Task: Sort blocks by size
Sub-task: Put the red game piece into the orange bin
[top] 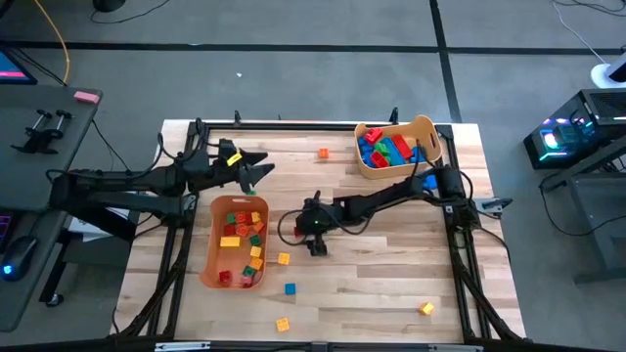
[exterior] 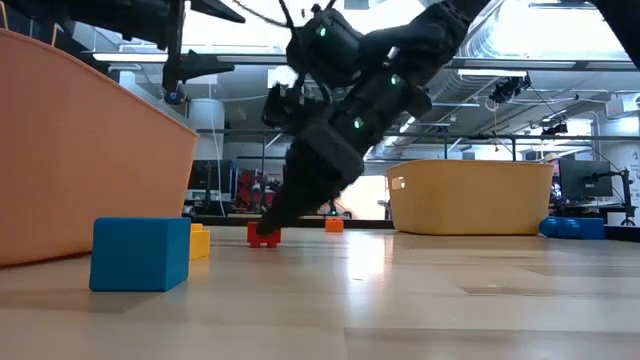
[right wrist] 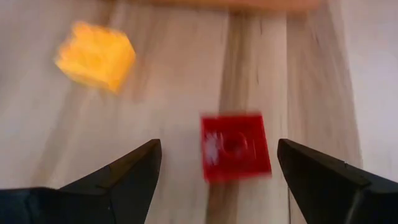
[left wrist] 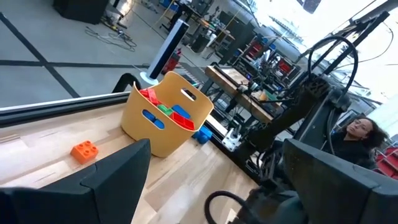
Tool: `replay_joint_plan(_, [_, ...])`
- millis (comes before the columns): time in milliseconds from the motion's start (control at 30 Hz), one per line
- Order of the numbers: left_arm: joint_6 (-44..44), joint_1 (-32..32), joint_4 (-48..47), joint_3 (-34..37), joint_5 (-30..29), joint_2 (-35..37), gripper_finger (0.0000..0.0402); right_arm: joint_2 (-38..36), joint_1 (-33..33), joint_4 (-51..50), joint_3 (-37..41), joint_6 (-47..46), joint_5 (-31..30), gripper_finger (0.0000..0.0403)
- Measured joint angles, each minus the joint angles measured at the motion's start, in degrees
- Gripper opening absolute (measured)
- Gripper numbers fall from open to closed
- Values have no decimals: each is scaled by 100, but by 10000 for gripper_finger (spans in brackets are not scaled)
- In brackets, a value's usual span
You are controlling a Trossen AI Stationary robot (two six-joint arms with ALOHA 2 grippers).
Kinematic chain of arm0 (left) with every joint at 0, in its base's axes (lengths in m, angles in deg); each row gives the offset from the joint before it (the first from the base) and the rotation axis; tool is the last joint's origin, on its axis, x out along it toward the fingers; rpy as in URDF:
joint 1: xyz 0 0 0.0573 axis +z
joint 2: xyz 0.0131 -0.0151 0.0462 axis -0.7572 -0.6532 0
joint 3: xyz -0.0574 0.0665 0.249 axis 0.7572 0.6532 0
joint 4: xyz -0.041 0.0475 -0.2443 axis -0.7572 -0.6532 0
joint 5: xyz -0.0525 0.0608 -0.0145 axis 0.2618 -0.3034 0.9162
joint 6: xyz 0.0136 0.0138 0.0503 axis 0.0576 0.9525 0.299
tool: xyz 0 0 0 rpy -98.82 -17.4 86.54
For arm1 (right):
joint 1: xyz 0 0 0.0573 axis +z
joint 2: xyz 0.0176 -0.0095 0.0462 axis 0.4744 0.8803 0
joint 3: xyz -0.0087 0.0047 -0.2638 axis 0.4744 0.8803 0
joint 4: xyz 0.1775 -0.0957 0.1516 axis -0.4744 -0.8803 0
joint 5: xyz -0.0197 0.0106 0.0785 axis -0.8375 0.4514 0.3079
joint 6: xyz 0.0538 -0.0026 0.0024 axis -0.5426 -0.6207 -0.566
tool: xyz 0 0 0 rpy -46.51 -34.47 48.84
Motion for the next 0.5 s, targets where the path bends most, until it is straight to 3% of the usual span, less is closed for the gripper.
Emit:
replay_joint_plan(167, [50,-37,-7,0,-14,0,351,9,-21,-76,15,-29,-280,297])
replay_joint_plan(400, [117,-35,-6,0,-16,0,351,6,-97,14,15,-119,-278,203])
replay_joint_plan(500, [157,-35,-4,0,-18,0,351,6,-101,88,15,-115,-119,181])
